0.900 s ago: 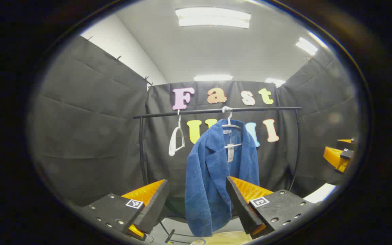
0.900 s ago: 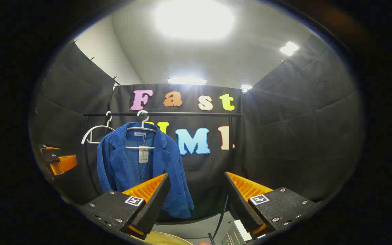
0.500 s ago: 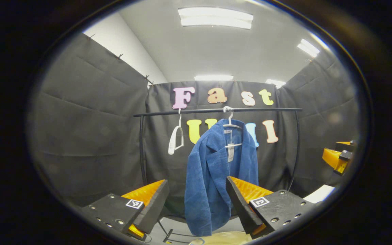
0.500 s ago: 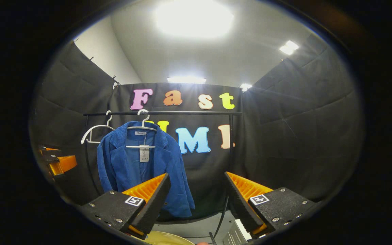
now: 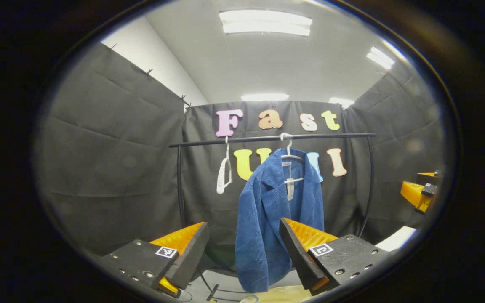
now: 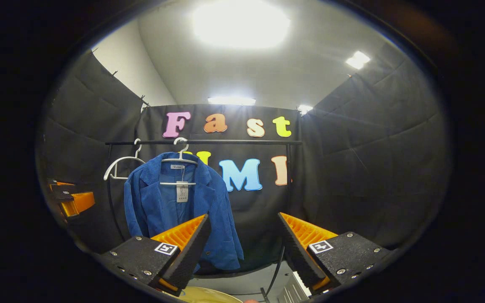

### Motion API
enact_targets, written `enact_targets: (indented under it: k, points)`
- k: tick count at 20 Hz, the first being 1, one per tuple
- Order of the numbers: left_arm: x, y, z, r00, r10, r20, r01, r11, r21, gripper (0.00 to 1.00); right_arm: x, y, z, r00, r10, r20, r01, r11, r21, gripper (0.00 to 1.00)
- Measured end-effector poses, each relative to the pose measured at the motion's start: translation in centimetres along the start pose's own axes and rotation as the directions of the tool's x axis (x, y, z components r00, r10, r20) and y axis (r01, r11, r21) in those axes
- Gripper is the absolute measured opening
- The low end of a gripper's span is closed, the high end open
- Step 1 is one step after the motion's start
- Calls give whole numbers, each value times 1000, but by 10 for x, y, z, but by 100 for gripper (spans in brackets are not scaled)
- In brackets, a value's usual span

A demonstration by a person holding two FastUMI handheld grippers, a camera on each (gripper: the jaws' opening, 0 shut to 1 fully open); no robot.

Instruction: Grasp the clothes on the hanger with both hands and then place them into the laundry hamper below.

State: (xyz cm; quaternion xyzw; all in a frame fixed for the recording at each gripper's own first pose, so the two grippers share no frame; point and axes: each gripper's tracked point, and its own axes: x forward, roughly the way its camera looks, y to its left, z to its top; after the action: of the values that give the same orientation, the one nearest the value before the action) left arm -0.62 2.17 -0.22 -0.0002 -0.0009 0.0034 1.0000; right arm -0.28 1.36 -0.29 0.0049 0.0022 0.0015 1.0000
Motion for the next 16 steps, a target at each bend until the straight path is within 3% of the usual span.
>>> enact_targets:
  k: [8,16]
  points:
    - [-5,8,3,1000,1,2,-1,1000,-19,97,-5,7,2,1000,7,4,-7,1000,3,97]
    - [5,15,14,1000,-22,6,22,998,-57,99,16,25,37,998,29,57,-30,999,10,97]
